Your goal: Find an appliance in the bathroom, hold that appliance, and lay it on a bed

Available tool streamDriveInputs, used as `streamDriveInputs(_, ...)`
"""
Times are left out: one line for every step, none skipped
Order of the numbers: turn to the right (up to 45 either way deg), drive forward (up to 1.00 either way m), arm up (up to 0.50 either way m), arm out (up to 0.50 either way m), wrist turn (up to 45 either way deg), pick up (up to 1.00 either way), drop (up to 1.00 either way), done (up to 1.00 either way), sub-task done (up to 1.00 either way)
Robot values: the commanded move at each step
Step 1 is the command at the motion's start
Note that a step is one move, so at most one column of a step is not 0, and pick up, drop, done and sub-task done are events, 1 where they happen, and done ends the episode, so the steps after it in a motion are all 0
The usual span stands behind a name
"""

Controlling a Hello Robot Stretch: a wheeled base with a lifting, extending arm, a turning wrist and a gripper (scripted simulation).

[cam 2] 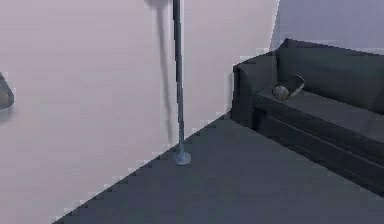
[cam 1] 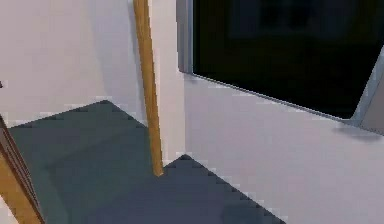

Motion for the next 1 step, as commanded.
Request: streamDriveInputs(-33.0, 0.0, 0.0, 0.0, 0.0, 0.0, 0.0, 0.0, 0.0)
